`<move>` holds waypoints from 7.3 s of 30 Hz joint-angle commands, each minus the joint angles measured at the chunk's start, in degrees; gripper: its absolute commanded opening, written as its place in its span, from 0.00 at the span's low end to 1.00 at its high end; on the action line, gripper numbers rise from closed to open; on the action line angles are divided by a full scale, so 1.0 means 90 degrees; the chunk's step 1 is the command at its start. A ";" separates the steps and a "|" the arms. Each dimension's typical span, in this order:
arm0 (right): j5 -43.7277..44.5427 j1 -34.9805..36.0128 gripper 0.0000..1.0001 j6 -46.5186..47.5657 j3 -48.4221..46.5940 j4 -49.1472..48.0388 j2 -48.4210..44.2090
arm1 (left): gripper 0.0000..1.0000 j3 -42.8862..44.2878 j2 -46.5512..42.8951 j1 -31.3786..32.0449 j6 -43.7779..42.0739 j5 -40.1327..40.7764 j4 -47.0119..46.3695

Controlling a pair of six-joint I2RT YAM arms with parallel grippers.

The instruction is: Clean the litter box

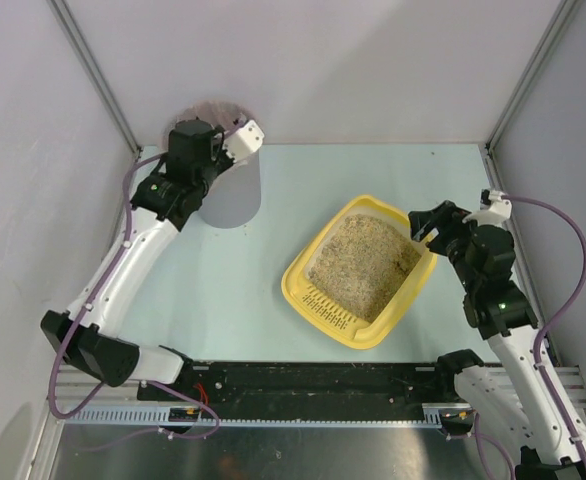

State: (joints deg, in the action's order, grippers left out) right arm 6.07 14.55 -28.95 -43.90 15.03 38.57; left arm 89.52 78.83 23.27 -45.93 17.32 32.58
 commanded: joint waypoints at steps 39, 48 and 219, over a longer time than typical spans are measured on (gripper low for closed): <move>0.0713 0.0005 0.78 0.0179 -0.0025 0.0449 -0.0535 | 0.00 -0.1606 -0.2537 0.0452 0.2915 0.0467 -0.1813; 0.0850 0.0005 0.78 0.0579 -0.0034 0.0995 -0.0555 | 0.00 -0.1734 -0.3319 0.0442 0.4164 -0.0244 -0.1211; 0.1055 -0.0005 0.79 -0.0201 -0.0005 -0.0488 0.0109 | 0.00 -0.5092 0.1251 0.3899 0.7282 0.0508 -0.5650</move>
State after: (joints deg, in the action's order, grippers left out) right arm 15.55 14.50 -30.04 -43.92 13.34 40.05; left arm 46.39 91.07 58.59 24.32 22.65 -18.17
